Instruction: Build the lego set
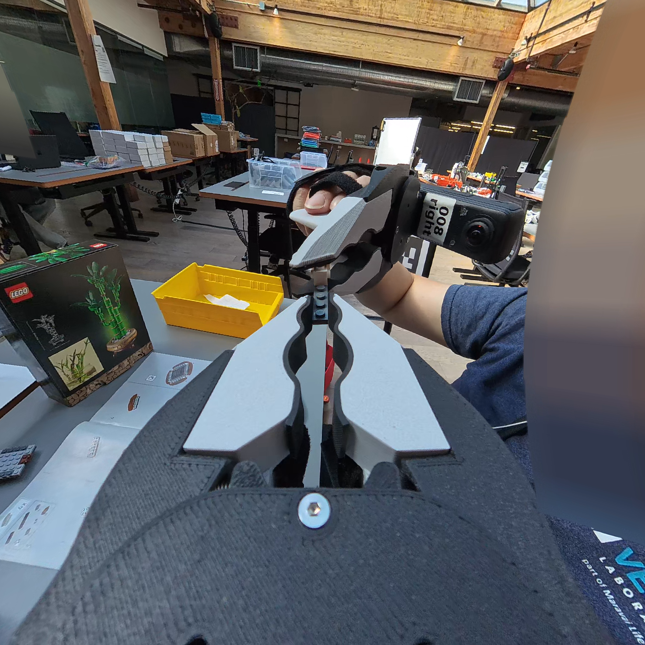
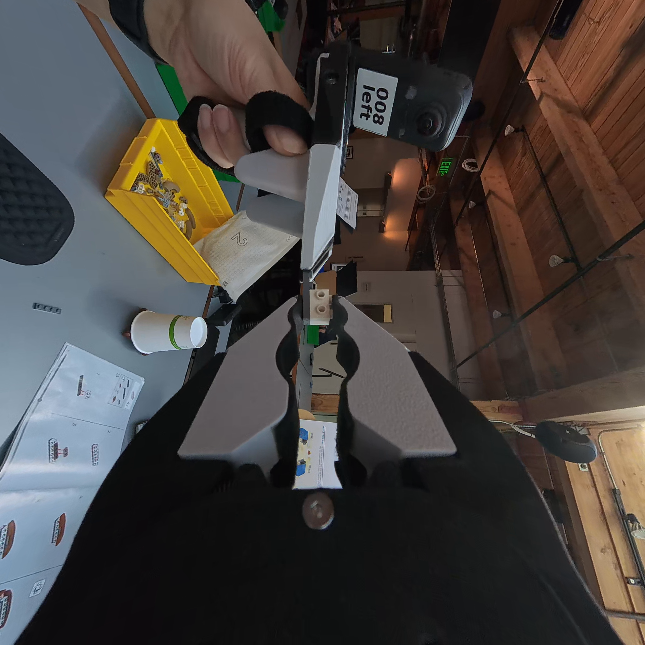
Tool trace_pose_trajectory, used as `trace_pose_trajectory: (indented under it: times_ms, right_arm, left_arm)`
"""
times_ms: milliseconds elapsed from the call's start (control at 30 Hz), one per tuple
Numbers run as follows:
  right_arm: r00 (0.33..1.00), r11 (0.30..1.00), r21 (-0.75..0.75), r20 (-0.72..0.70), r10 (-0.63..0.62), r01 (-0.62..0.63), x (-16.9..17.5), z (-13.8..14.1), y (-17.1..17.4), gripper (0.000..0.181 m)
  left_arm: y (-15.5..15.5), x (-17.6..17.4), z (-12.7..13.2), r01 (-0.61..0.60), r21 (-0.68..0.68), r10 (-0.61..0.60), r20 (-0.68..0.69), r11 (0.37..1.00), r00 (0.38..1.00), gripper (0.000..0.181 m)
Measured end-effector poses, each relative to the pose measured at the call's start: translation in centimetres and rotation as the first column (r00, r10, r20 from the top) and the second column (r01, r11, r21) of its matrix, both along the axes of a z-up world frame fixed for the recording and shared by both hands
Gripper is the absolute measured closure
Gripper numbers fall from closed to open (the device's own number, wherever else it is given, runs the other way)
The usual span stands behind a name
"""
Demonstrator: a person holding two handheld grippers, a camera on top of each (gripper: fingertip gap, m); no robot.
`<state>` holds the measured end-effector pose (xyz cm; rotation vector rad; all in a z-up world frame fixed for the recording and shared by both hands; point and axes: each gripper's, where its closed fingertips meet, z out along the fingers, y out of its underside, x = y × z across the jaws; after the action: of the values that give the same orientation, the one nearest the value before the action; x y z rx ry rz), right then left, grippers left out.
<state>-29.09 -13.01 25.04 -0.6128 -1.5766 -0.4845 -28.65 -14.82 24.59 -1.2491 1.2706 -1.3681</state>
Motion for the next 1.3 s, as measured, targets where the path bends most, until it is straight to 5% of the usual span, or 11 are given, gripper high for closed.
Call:
trace_pose_trajectory:
  times_ms: [600,1000,1067,1133,1300]
  right_arm:
    - [0.999,0.999,-0.005,0.006,-0.042,0.042,0.4,-1.9,1.8,0.167]
    - [0.997,0.986,-0.151,-0.023,-0.075,0.071,1.7,-5.5,4.0,0.167]
    - [0.998,0.968,-0.250,-0.049,-0.046,0.033,1.9,-6.9,4.1,0.167]
    - [0.994,0.949,-0.315,-0.098,-0.042,0.009,2.3,-7.7,4.4,0.146]
    - [0.991,0.746,-0.664,-0.129,-0.038,-0.058,6.0,-12.4,4.0,0.148]
  left_arm:
    - [1.5,0.3,-1.8,-0.038,-0.028,0.037,-0.036,0.999,0.999,0.175]
    - [3.5,1.5,-5.0,-0.083,-0.065,0.077,-0.087,0.994,0.993,0.176]
    - [3.8,1.7,-6.2,-0.089,-0.083,0.082,-0.092,0.993,0.992,0.176]
    - [4.4,1.8,-7.6,-0.120,-0.091,0.110,-0.103,0.989,0.989,0.176]
    - [6.5,1.4,-13.3,-0.253,0.102,0.264,-0.113,0.962,0.958,0.176]
